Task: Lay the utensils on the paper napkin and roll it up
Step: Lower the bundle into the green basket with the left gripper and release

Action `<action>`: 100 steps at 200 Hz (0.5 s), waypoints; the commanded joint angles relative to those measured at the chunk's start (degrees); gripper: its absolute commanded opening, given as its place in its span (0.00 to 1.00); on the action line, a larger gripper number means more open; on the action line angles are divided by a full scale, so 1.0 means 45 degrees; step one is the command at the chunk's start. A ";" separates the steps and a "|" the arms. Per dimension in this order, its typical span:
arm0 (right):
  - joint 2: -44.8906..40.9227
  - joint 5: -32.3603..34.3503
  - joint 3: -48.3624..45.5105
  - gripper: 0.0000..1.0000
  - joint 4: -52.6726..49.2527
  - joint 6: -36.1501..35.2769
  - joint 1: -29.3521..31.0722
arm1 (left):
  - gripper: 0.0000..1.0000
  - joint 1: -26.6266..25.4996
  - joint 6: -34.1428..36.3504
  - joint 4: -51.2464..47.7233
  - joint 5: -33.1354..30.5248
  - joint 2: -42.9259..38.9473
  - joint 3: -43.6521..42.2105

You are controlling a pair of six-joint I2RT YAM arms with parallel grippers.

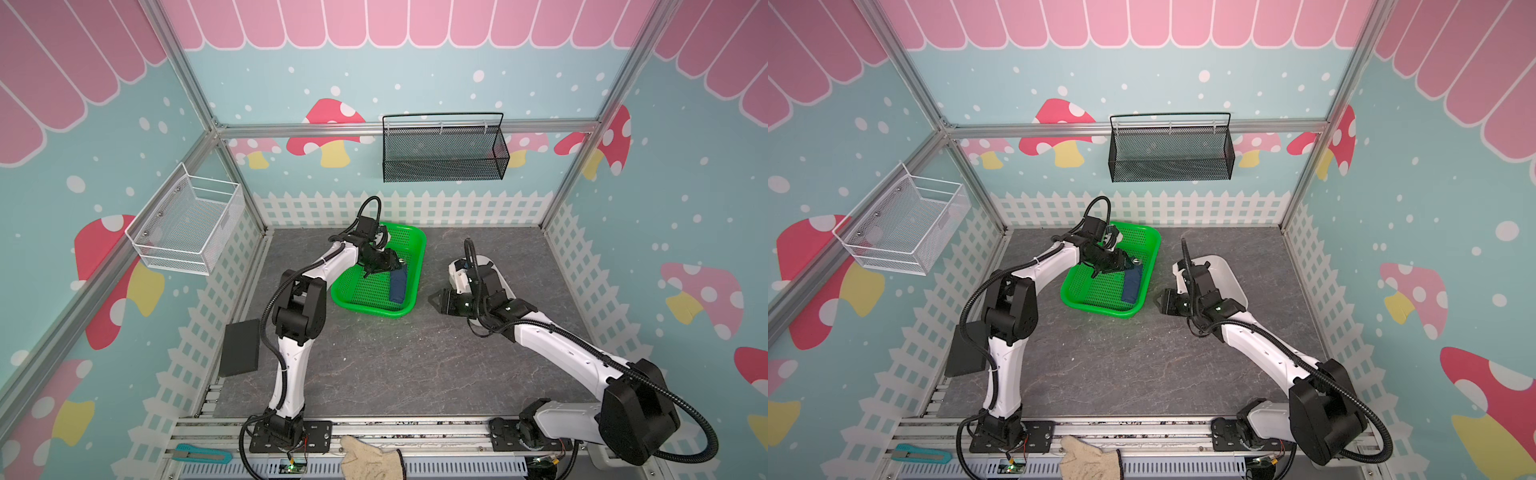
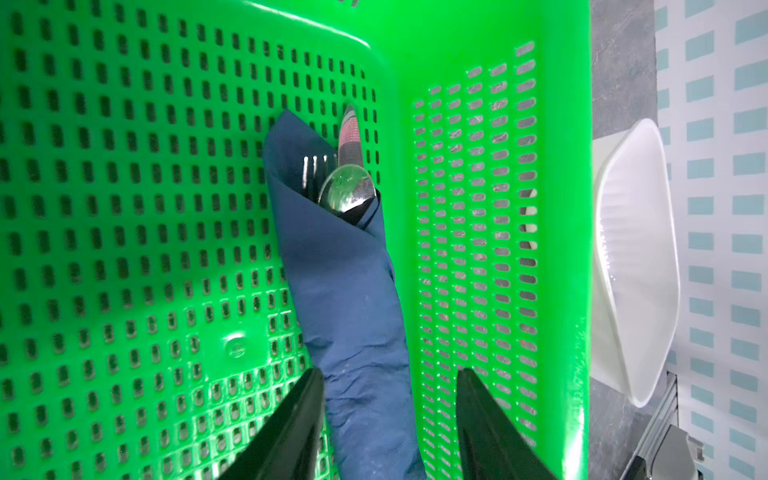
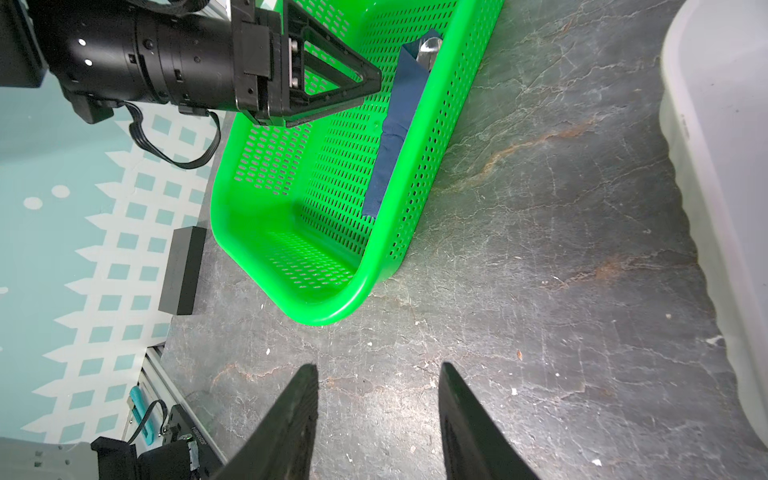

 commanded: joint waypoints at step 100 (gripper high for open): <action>-0.0120 -0.0226 -0.0315 0.49 0.0106 0.0073 -0.0029 | 0.31 -0.0103 -0.0241 -0.0670 -0.0152 0.1689 0.0584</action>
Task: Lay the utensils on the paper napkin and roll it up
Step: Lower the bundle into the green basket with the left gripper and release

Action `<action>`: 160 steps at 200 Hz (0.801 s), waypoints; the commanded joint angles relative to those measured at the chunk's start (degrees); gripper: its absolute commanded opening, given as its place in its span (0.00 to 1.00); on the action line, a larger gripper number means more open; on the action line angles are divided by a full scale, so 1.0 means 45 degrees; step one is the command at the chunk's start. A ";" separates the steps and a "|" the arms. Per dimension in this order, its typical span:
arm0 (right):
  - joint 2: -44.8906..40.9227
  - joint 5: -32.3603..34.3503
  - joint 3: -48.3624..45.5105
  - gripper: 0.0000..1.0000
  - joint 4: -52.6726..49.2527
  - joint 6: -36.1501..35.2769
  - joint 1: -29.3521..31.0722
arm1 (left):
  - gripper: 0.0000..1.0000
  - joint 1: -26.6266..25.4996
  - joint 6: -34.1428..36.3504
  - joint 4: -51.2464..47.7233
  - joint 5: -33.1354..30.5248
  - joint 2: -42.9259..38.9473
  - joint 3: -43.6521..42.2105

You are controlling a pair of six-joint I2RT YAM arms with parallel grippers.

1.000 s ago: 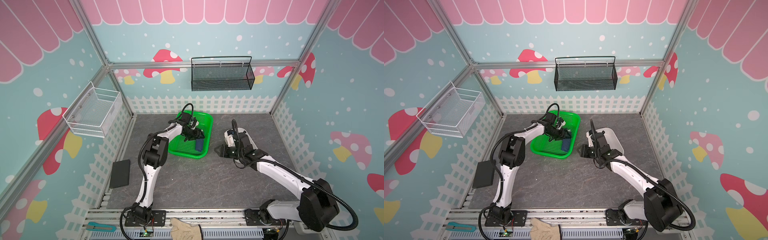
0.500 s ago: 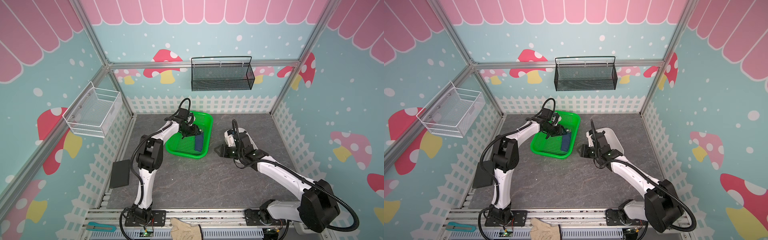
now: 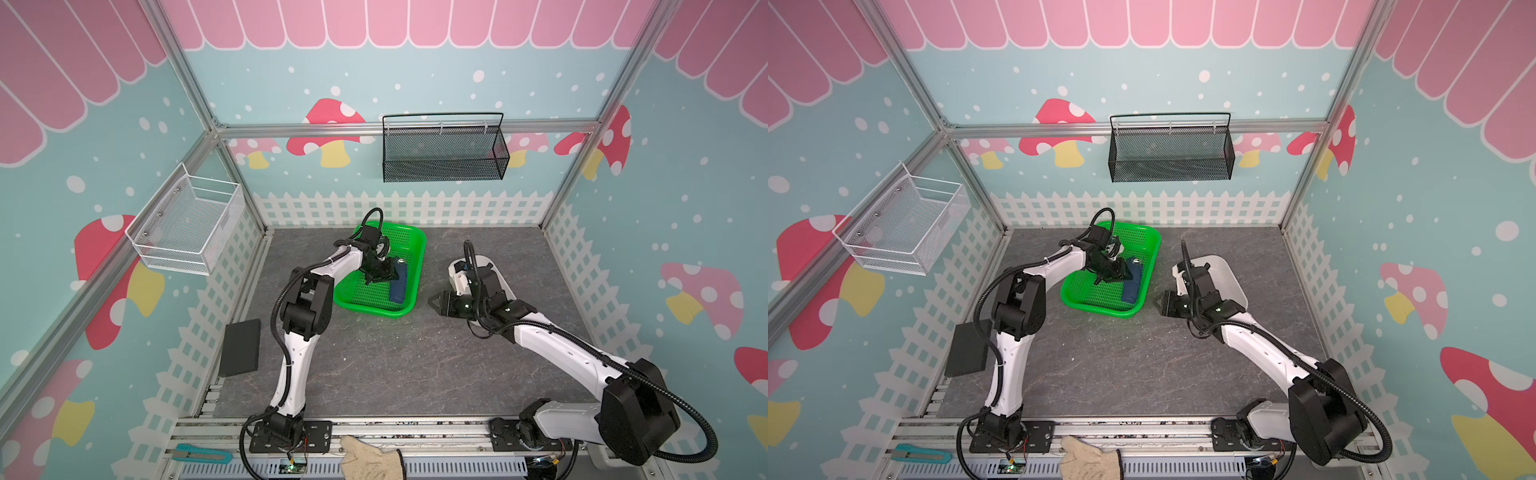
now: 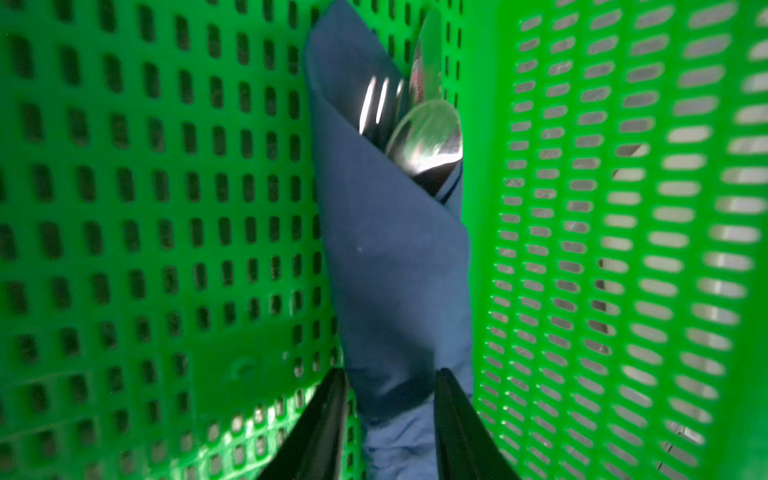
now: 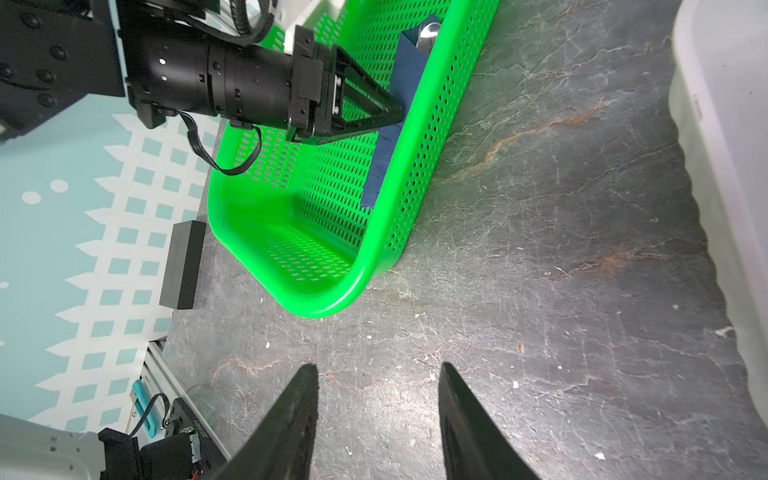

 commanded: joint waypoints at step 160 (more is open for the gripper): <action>0.0376 -0.0472 -0.0006 0.49 0.0169 -0.0093 -0.0041 | 0.29 0.0137 0.0614 0.0026 0.0029 0.0333 0.0150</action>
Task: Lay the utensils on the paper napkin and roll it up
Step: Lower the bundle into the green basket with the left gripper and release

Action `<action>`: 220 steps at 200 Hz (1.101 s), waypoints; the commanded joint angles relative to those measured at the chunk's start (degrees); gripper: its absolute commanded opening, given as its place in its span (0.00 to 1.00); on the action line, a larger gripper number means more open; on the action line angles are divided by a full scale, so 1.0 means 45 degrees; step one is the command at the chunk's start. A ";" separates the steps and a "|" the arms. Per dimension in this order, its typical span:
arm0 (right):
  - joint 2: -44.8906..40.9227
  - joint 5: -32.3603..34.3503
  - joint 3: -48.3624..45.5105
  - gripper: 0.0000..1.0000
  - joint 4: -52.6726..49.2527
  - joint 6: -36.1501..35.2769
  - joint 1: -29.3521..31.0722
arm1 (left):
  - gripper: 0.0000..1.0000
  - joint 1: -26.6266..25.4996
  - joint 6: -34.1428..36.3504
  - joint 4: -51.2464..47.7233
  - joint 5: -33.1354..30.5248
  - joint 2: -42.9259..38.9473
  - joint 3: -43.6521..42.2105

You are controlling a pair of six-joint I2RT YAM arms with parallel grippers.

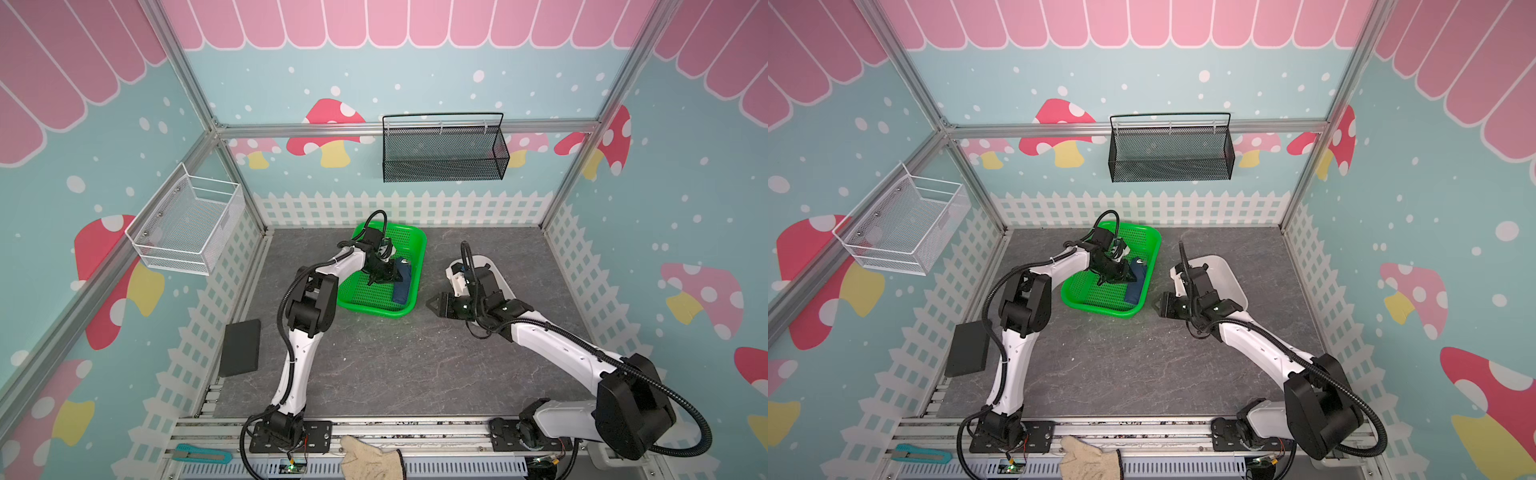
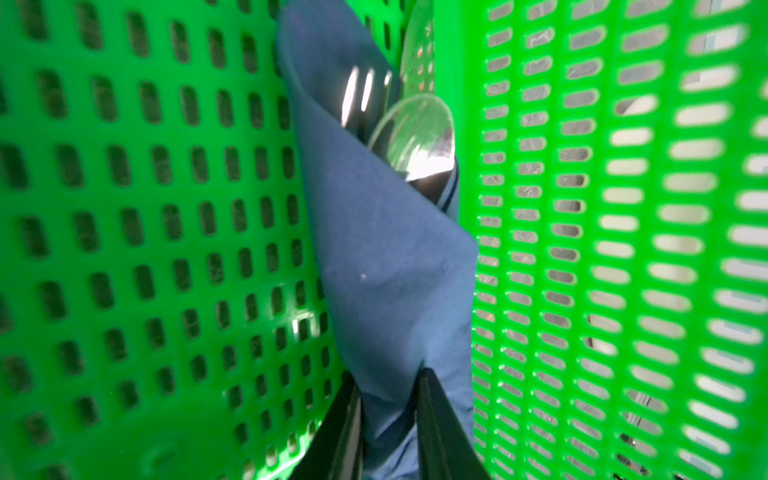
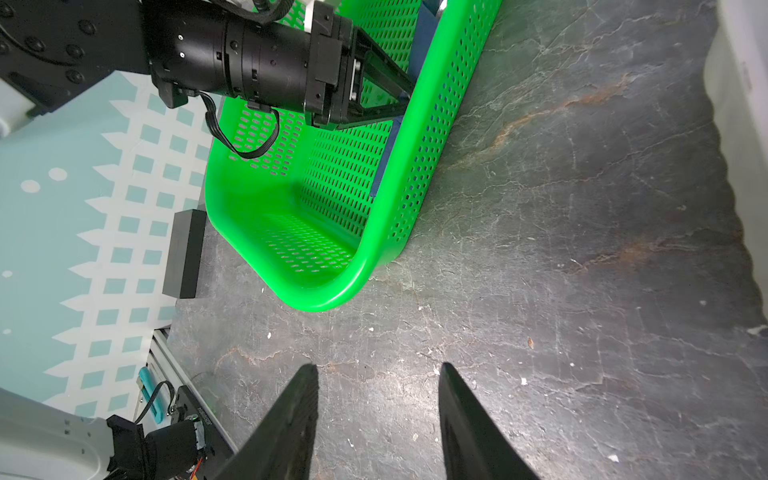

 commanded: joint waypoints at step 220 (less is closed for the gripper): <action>-0.0006 -0.0138 -0.0238 0.49 0.0180 -0.0045 -0.0056 | 0.71 -0.1597 -0.0337 -0.1682 -0.5594 0.0067 0.1093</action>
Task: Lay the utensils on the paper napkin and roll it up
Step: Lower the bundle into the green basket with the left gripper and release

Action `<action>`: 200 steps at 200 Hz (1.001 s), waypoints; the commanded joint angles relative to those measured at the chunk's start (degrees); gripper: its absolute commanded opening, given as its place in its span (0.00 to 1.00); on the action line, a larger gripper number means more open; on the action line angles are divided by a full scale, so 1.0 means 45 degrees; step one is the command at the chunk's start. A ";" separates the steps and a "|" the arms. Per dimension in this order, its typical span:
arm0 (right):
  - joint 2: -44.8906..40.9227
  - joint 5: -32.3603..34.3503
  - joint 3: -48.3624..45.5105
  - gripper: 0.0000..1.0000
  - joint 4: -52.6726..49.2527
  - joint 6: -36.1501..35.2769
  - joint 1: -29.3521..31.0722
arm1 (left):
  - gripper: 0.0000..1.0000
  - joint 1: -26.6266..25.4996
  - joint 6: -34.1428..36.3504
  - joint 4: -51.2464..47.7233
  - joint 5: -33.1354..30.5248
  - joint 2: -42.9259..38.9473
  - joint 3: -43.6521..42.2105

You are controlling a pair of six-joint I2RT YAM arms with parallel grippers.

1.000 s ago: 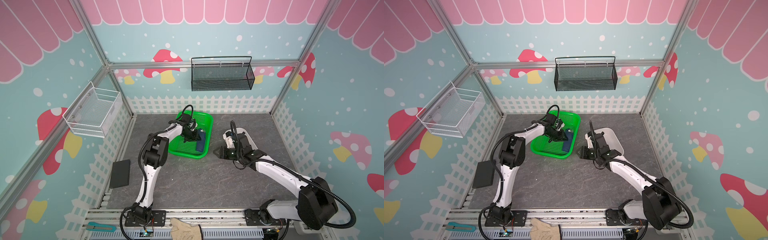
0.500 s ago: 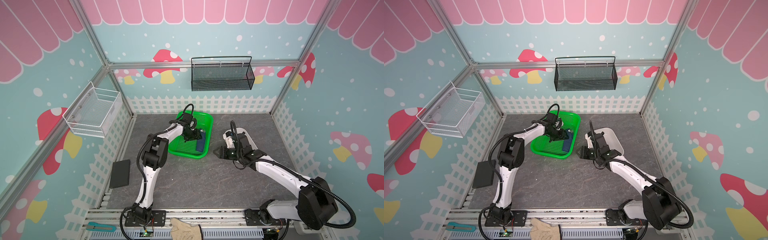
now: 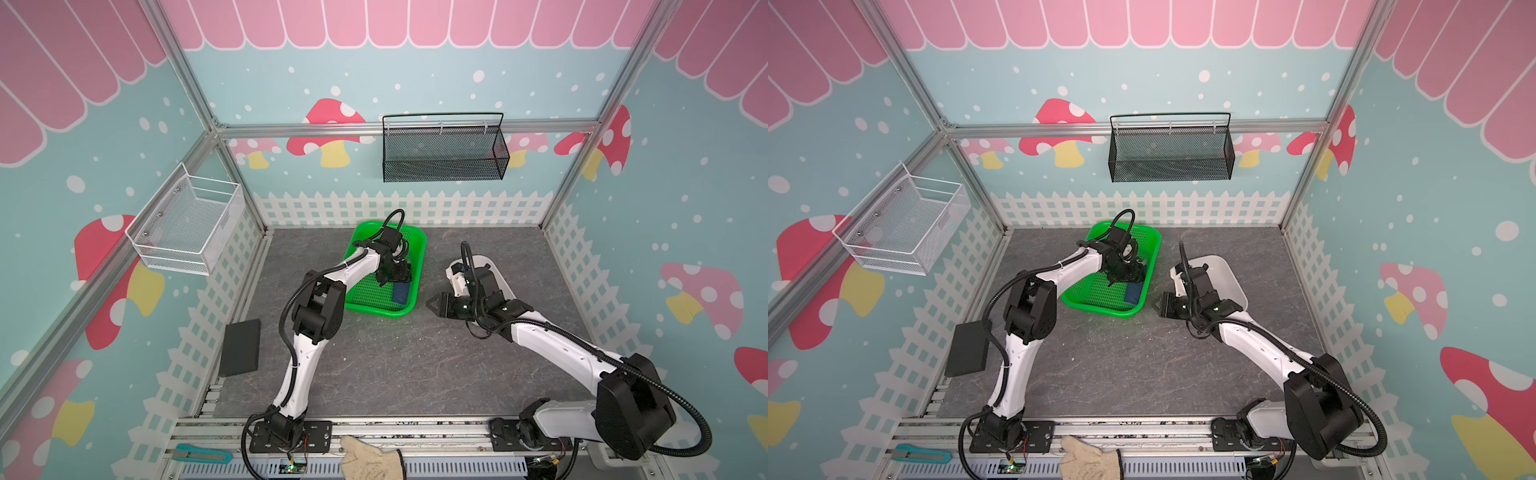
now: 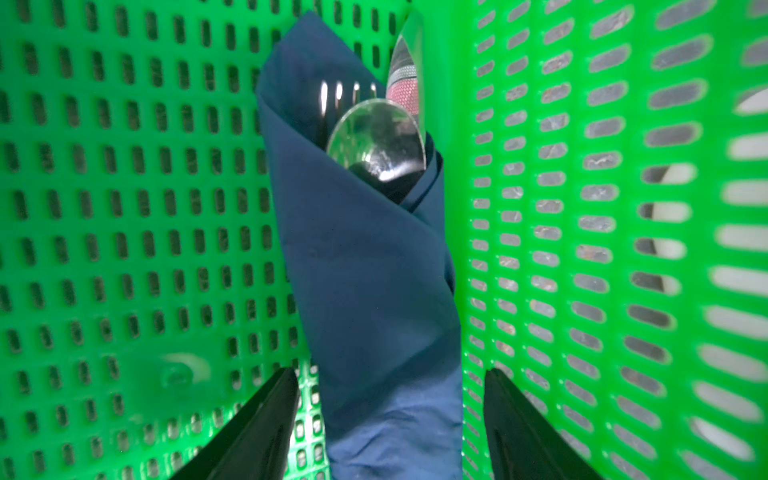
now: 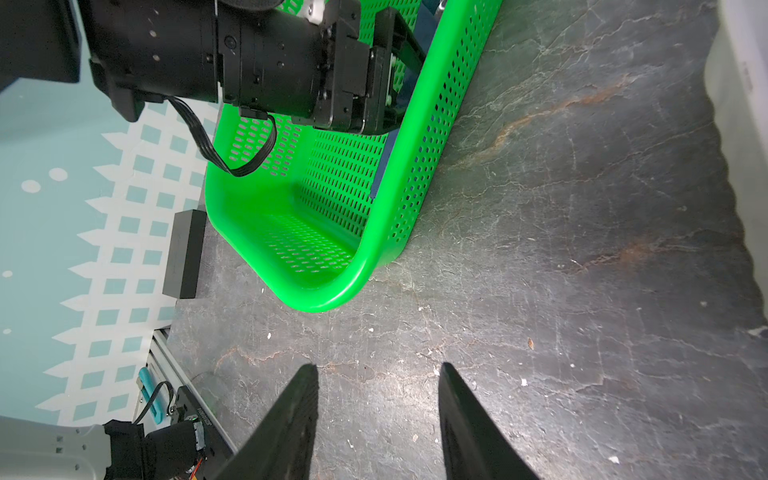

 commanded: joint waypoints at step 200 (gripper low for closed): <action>-0.0994 0.1180 -0.0222 0.50 -0.0377 -0.0260 -0.0045 | 0.70 -0.0050 0.0333 -0.0403 -0.0561 -0.1316 0.0193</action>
